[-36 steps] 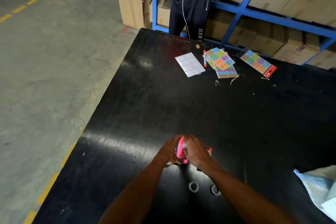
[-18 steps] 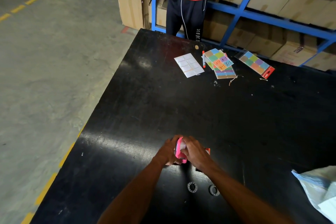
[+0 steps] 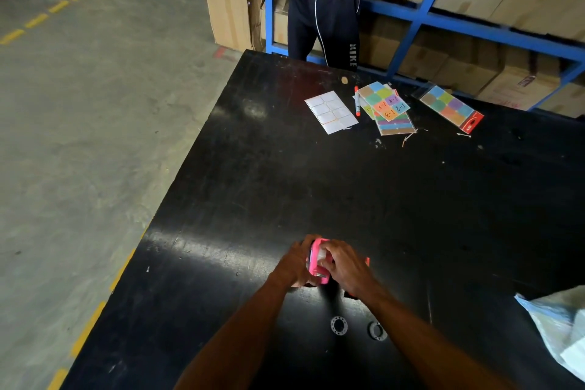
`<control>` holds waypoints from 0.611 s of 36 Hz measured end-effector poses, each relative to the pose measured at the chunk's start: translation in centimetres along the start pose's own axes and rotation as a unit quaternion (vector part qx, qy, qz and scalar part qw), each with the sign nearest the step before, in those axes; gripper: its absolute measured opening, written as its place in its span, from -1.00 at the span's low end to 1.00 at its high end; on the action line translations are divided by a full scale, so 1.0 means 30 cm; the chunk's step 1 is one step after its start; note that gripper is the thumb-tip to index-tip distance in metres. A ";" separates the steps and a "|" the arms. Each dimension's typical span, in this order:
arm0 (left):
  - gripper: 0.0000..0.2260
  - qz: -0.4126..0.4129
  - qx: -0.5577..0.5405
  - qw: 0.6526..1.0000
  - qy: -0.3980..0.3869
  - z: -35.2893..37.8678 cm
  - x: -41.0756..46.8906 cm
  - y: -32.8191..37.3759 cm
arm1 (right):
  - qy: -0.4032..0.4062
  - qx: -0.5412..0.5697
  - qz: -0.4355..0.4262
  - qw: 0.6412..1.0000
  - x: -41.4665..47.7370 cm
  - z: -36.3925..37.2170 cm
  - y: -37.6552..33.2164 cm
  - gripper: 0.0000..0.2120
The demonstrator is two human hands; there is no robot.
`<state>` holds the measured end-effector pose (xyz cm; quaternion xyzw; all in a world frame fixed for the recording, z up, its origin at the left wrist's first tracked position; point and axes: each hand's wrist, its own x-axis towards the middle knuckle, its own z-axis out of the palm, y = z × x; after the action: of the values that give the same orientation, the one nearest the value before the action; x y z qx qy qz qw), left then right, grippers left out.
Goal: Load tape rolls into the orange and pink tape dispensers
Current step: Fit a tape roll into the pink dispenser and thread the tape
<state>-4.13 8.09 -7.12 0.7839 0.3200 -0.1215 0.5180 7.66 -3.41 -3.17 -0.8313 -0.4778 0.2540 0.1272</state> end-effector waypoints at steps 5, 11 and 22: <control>-0.01 0.009 0.011 1.000 -0.003 0.005 0.003 -0.001 | -0.007 0.011 0.021 1.000 -0.001 -0.004 -0.030 -0.72; -0.01 -0.005 0.022 1.000 -0.007 0.003 0.000 0.011 | -0.008 0.014 0.043 0.999 -0.007 -0.011 -0.058 -0.77; 0.00 -0.029 -0.030 0.999 -0.019 0.021 0.044 -0.031 | -0.004 -0.036 0.042 0.998 -0.015 -0.018 -0.081 -0.66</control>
<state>-3.63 8.27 -8.77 0.7559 0.3359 -0.1414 0.5439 5.99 -2.54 -1.49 -0.8538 -0.4516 0.2450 0.0842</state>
